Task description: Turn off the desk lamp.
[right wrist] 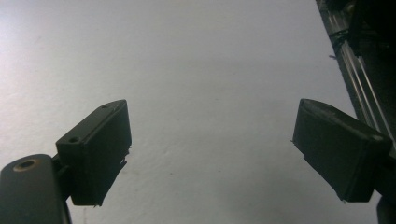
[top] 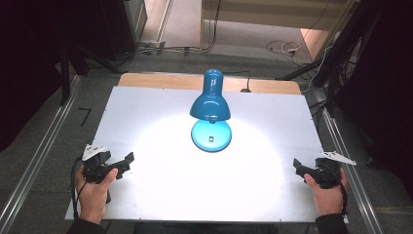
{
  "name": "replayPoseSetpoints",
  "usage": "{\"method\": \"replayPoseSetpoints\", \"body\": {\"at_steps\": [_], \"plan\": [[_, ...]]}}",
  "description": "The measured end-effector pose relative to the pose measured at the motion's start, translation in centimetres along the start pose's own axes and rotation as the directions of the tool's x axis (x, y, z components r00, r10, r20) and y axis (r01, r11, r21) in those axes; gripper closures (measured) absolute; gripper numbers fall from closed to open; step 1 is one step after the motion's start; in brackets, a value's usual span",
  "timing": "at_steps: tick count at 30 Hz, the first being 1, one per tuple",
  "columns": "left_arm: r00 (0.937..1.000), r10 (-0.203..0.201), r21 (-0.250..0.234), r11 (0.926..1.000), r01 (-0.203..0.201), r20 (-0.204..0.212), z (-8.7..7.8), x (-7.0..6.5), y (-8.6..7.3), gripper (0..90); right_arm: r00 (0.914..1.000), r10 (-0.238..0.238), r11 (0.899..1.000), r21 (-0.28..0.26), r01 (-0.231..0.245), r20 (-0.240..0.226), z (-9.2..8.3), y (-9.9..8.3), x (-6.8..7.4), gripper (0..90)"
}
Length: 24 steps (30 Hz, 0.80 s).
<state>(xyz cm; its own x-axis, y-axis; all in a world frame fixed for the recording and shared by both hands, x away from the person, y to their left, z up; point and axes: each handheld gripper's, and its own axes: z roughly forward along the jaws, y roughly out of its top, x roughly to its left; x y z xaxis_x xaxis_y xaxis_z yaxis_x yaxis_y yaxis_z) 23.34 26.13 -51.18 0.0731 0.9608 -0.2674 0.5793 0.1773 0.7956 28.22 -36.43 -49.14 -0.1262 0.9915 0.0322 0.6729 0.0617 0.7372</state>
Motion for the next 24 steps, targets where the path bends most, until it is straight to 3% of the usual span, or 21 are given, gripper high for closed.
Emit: {"method": "replayPoseSetpoints", "body": {"at_steps": [6,24], "plan": [[1.0,0.001,0.002,1.0,-0.001,-0.002,0.0,0.0,0.0,9.9,0.9976,-0.004,1.0,-0.014,0.003,-0.069,-0.4,0.6,1.2,12.3],[1.0,0.003,0.0,1.0,-0.003,-0.001,-0.1,0.0,0.0,9.9,0.9926,-0.059,0.998,-0.023,0.057,-0.106,0.3,1.6,3.9,12.4]]}}
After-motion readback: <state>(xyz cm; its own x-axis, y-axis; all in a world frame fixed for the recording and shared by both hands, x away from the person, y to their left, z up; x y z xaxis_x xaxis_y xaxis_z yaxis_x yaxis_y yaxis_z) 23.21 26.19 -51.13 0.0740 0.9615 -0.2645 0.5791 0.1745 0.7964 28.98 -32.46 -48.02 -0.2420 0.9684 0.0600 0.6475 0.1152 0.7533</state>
